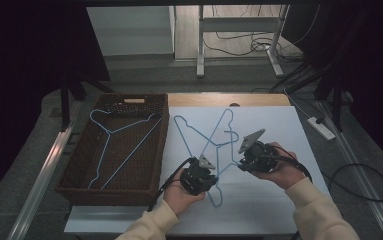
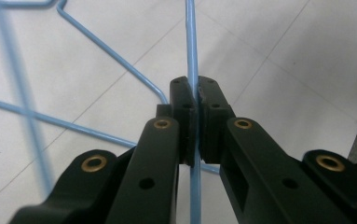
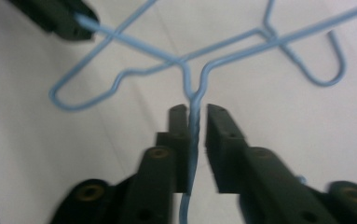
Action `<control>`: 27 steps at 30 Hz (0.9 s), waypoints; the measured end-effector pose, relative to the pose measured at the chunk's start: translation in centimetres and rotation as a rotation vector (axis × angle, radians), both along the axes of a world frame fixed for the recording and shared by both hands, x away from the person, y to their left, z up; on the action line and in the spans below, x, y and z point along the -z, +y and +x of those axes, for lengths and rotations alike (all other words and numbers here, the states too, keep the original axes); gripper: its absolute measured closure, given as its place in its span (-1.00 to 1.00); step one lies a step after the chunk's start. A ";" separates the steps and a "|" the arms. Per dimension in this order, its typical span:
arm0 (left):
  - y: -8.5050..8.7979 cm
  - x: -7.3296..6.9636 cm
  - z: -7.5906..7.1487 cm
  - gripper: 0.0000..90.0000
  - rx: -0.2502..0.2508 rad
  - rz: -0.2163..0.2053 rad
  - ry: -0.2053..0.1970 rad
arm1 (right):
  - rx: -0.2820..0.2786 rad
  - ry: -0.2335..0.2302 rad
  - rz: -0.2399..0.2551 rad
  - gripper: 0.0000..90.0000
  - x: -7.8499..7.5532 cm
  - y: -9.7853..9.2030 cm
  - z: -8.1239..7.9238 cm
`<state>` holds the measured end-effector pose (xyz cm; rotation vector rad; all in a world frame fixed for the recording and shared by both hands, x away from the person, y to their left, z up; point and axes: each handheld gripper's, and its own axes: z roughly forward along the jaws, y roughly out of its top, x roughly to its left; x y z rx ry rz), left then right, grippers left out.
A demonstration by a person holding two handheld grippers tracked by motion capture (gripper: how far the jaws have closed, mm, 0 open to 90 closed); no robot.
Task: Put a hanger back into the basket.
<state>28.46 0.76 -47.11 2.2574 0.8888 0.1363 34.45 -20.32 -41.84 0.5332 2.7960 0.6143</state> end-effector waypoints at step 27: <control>2.2 -2.3 0.8 0.92 -0.109 -0.146 -0.048 | 0.010 -0.187 0.581 -0.10 -3.9 -5.5 -7.1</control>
